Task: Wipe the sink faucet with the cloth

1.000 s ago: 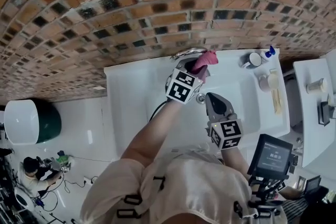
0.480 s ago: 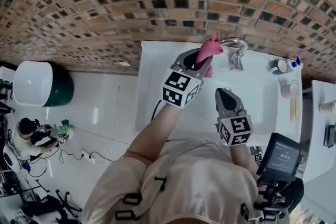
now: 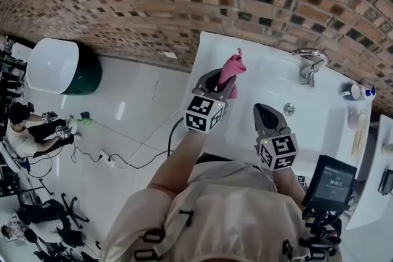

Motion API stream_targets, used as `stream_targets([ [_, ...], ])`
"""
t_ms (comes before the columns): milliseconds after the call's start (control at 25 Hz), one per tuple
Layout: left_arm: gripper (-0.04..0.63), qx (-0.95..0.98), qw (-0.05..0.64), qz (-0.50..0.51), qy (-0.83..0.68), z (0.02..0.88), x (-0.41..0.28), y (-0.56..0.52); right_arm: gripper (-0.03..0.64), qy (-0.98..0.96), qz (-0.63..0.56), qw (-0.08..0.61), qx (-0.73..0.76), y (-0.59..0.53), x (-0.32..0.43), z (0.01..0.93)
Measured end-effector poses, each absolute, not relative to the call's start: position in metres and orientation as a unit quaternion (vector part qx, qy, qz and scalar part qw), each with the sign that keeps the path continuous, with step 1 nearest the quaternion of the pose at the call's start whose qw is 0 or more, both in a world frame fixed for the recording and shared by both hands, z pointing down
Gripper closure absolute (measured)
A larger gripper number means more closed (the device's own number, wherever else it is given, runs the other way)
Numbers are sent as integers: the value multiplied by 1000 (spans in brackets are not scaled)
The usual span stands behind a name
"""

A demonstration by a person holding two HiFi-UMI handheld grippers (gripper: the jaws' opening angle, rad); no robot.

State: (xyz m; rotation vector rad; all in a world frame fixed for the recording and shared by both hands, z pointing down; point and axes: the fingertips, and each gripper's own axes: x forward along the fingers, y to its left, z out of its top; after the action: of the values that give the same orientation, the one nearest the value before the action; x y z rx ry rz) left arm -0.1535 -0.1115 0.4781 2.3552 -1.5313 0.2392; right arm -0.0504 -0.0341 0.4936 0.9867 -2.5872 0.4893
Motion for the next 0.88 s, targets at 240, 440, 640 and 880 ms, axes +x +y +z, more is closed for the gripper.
stream_targets([
  [240, 489, 787, 227, 145, -555, 567, -194, -88, 630, -901, 195, 193, 337, -36, -62, 517],
  [440, 488, 761, 272, 205, -553, 634, -207, -73, 629, -893, 212, 215, 334, -38, -64, 540],
  [640, 478, 737, 289, 271, -548, 683, -218, -63, 630, -887, 219, 223, 339, -40, -65, 550],
  [880, 369, 740, 287, 288, -536, 692, -219, -63, 630, -887, 212, 219, 347, -46, -64, 547],
])
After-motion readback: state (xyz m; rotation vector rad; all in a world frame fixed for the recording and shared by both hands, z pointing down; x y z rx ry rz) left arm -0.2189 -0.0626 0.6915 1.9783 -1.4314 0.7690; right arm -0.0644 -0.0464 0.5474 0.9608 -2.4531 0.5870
